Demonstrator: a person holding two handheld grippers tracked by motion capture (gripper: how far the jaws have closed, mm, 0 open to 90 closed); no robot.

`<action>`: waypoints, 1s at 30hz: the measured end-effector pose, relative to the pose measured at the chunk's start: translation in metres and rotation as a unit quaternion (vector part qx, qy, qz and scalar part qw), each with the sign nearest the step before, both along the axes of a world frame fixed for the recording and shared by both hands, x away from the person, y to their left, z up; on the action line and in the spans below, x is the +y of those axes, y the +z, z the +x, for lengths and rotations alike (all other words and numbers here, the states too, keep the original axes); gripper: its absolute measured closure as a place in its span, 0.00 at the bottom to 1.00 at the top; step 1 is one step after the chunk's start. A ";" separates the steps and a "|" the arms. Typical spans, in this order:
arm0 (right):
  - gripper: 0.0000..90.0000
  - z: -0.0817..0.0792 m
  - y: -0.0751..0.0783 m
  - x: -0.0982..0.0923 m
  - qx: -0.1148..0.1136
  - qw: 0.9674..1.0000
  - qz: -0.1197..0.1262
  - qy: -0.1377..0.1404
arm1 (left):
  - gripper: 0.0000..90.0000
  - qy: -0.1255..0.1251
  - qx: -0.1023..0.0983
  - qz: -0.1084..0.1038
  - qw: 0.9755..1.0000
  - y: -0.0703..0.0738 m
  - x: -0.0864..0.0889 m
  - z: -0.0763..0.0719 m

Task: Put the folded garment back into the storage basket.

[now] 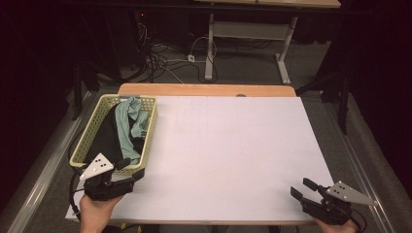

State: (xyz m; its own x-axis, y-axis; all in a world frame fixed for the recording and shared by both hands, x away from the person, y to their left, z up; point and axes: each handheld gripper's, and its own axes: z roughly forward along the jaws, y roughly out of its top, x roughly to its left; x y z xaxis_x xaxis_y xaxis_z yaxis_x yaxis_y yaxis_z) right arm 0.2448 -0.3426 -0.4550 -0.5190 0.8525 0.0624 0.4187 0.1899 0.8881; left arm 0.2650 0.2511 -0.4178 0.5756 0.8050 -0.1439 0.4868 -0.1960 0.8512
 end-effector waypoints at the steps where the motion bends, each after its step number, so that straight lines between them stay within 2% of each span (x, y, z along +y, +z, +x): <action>1: 0.44 0.000 0.000 0.000 0.000 1.000 0.000 0.000 | 0.37 0.000 0.000 0.000 1.000 -0.001 0.000 0.000; 9: 0.44 0.000 0.000 0.000 0.001 1.000 0.000 0.000 | 0.37 -0.002 0.001 0.002 1.000 -0.007 0.001 -0.003; 14: 0.44 0.000 0.000 0.000 0.000 1.000 0.000 0.000 | 0.37 0.000 0.002 -0.008 1.000 -0.011 0.003 -0.005; 18: 0.44 0.000 0.000 0.000 0.001 1.000 0.000 0.001 | 0.37 0.001 0.001 -0.007 1.000 -0.014 0.004 -0.007; 24: 0.44 0.000 0.000 0.000 0.001 1.000 0.000 0.000 | 0.37 0.008 -0.002 -0.002 1.000 -0.018 0.007 -0.010; 30: 0.44 0.000 0.000 0.000 0.001 1.000 0.000 0.001 | 0.37 0.013 0.002 -0.007 1.000 -0.023 0.012 -0.011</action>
State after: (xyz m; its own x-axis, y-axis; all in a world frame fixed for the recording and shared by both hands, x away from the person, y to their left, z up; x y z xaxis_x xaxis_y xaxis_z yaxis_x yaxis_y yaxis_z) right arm 0.2449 -0.3427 -0.4551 -0.5203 0.8516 0.0639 0.4209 0.1907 0.8868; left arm 0.2539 0.2628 -0.4413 0.5532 0.8180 -0.1578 0.4953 -0.1706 0.8518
